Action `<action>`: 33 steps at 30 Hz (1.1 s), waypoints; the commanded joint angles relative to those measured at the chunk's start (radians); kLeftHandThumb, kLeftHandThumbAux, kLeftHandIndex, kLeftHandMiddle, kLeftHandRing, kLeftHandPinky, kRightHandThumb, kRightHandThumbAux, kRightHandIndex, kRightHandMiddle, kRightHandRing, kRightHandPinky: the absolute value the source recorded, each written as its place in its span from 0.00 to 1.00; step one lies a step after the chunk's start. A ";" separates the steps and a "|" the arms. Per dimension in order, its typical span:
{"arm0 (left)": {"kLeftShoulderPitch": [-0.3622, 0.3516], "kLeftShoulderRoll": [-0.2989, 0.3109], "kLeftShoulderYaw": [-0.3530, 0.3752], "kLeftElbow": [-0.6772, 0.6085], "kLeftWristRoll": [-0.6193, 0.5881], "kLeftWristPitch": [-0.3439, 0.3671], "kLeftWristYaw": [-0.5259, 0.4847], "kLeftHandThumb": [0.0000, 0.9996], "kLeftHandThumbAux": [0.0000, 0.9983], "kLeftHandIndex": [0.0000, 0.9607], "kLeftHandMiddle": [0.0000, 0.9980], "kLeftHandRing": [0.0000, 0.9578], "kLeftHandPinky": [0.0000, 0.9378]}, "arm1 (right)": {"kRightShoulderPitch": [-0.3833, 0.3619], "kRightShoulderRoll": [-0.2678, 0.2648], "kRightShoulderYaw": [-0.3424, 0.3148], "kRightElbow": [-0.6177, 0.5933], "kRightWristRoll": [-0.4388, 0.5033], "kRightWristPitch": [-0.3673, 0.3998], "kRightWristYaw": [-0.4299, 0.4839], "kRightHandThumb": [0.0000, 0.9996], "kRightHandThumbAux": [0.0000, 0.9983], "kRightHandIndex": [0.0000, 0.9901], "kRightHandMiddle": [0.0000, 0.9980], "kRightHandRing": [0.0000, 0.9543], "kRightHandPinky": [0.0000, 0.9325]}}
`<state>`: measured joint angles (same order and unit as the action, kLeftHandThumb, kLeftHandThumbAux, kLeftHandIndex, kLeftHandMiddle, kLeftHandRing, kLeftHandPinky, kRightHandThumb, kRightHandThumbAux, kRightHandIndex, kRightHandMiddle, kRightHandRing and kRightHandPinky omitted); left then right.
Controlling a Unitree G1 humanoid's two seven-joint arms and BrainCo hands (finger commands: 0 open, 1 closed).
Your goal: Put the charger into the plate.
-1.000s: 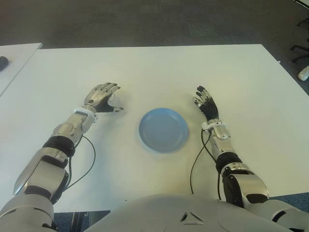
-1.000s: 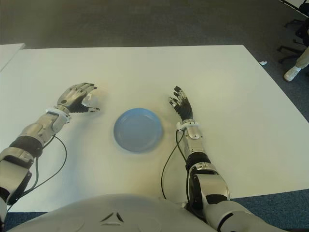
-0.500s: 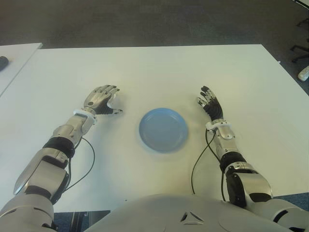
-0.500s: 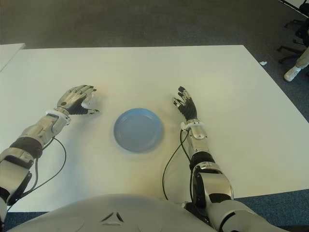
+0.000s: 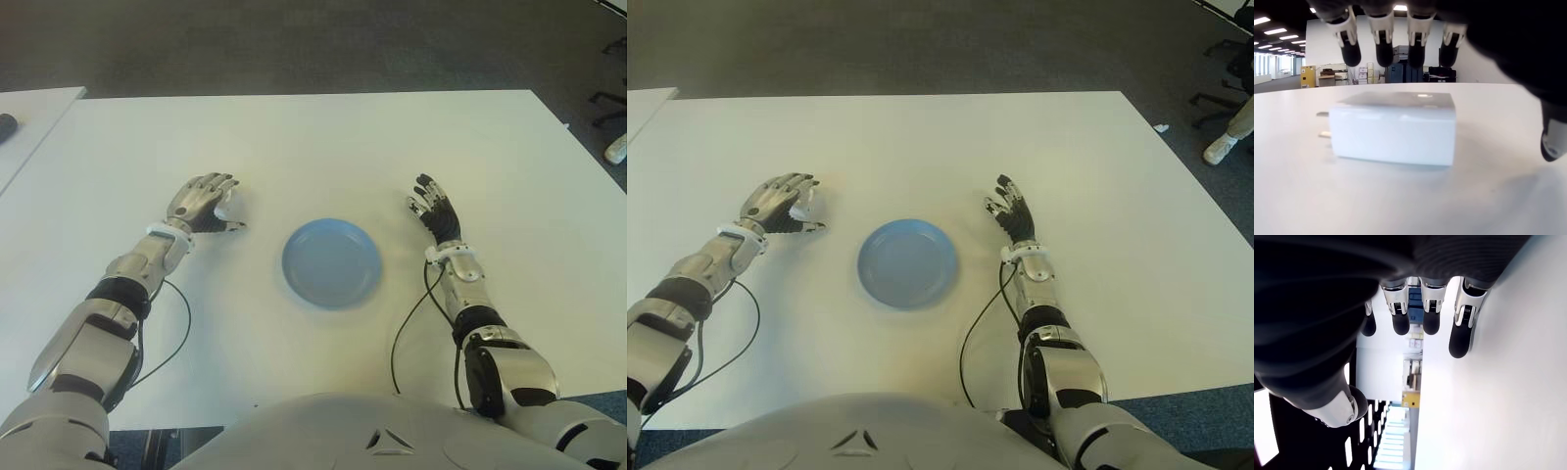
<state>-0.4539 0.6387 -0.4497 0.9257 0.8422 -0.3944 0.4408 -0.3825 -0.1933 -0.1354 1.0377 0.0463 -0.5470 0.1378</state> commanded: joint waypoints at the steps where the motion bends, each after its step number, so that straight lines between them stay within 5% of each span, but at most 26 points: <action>1: -0.012 0.014 0.006 0.016 -0.013 0.000 0.012 0.32 0.45 0.11 0.09 0.09 0.11 | 0.100 0.010 0.005 0.116 -0.012 0.122 -0.003 0.22 0.72 0.08 0.07 0.07 0.11; 33: -0.091 0.059 -0.005 0.179 -0.031 -0.005 0.031 0.37 0.45 0.11 0.09 0.09 0.10 | 0.125 0.012 0.016 0.090 -0.012 0.119 -0.020 0.25 0.69 0.10 0.10 0.10 0.17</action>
<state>-0.5272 0.6888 -0.4439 1.0811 0.8054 -0.4054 0.4634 -0.3787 -0.2074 -0.1219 1.0360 0.0401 -0.5521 0.1224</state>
